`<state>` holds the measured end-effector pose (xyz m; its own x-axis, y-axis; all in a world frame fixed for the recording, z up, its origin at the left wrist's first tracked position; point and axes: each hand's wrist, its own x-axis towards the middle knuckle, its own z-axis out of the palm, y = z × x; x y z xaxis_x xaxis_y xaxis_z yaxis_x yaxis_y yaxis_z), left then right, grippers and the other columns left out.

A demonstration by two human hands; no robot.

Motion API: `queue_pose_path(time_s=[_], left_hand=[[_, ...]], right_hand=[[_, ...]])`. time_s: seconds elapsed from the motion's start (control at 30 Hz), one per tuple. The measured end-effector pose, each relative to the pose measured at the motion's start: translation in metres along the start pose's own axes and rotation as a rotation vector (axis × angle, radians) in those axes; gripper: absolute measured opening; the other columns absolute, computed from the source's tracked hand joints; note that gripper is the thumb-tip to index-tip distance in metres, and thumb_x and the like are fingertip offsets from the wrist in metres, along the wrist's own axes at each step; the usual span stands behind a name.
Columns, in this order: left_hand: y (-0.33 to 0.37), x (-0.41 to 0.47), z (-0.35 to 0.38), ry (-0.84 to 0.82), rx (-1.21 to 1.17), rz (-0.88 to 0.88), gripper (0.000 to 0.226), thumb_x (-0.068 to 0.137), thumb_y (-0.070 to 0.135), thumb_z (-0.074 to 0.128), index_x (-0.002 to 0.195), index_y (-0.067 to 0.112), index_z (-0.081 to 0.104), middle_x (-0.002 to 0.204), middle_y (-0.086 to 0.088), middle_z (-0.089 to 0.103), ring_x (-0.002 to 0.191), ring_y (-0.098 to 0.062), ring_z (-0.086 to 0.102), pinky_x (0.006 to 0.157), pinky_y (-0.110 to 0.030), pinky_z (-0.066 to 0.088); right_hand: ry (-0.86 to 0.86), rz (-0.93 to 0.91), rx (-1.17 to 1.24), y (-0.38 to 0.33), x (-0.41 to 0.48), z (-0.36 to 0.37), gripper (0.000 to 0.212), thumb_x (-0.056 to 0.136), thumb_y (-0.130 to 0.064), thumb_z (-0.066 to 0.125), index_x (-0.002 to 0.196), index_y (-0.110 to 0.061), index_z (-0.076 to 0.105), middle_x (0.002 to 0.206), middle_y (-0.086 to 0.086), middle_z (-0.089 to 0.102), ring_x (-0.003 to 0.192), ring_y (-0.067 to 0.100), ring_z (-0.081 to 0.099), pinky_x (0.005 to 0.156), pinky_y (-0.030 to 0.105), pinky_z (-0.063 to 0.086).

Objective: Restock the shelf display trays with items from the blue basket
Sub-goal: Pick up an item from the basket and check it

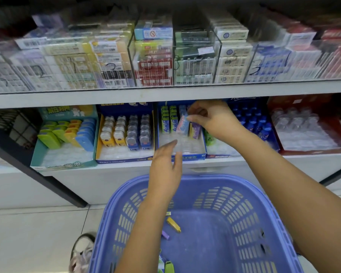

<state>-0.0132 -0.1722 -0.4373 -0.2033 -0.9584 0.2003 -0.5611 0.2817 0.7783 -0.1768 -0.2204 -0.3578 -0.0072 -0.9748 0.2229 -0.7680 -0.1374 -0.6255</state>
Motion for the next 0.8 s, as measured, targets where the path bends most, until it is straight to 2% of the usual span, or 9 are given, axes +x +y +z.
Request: queue_pose_path(time_s=[0.1, 0.2, 0.27, 0.5, 0.7, 0.8], left_hand=[[-0.007, -0.002, 0.009, -0.093, 0.23, 0.066, 0.042, 0.097, 0.017, 0.046, 0.139, 0.012, 0.046, 0.147, -0.001, 0.041, 0.138, -0.016, 0.029, 0.113, -0.021, 0.019], [-0.01, -0.002, 0.01, -0.092, 0.261, 0.09, 0.044, 0.096, 0.013, 0.046, 0.139, 0.012, 0.045, 0.148, -0.001, 0.04, 0.138, -0.017, 0.029, 0.114, -0.022, 0.018], [-0.012, -0.001, 0.009, -0.093, 0.273, 0.116, 0.044, 0.095, 0.011, 0.046, 0.139, 0.012, 0.046, 0.147, -0.002, 0.041, 0.138, -0.017, 0.03, 0.113, -0.021, 0.017], [-0.016, 0.0, 0.007, -0.111, 0.303, 0.152, 0.046, 0.094, 0.013, 0.047, 0.14, 0.013, 0.044, 0.148, -0.001, 0.041, 0.138, -0.017, 0.029, 0.111, -0.018, 0.016], [-0.018, 0.003, 0.002, -0.171, 0.325, 0.157, 0.049, 0.095, 0.014, 0.047, 0.144, 0.014, 0.039, 0.15, -0.001, 0.036, 0.141, -0.017, 0.025, 0.114, -0.023, 0.018], [-0.013, 0.005, -0.004, -0.222, 0.308, 0.137, 0.049, 0.097, 0.019, 0.047, 0.144, 0.014, 0.037, 0.152, -0.001, 0.034, 0.142, -0.016, 0.024, 0.115, -0.024, 0.017]], right_hand=[[-0.024, 0.003, -0.175, 0.003, 0.005, 0.01, 0.022, 0.09, -0.021, 0.06, 0.109, -0.009, 0.064, 0.102, 0.004, 0.067, 0.091, 0.016, 0.059, 0.073, 0.017, 0.038], [-0.086, 0.021, -0.285, 0.005, 0.008, 0.015, 0.024, 0.092, -0.022, 0.057, 0.111, -0.009, 0.063, 0.109, 0.009, 0.066, 0.104, 0.024, 0.058, 0.089, 0.03, 0.045], [-0.114, 0.04, -0.316, 0.005, 0.009, 0.013, 0.024, 0.093, -0.023, 0.056, 0.112, -0.01, 0.063, 0.112, 0.01, 0.064, 0.108, 0.025, 0.056, 0.093, 0.035, 0.045], [-0.258, 0.064, -0.487, -0.006, 0.016, 0.008, 0.023, 0.094, -0.023, 0.054, 0.111, -0.011, 0.064, 0.116, 0.009, 0.061, 0.114, 0.027, 0.051, 0.101, 0.04, 0.04], [-0.249, 0.075, -0.523, -0.007, 0.022, 0.013, 0.025, 0.087, -0.027, 0.065, 0.11, -0.017, 0.069, 0.122, 0.004, 0.059, 0.12, 0.024, 0.048, 0.101, 0.033, 0.041], [-0.274, 0.1, -0.575, -0.012, 0.027, 0.016, 0.025, 0.087, -0.022, 0.065, 0.11, -0.014, 0.068, 0.123, 0.006, 0.059, 0.117, 0.025, 0.05, 0.101, 0.035, 0.042]])
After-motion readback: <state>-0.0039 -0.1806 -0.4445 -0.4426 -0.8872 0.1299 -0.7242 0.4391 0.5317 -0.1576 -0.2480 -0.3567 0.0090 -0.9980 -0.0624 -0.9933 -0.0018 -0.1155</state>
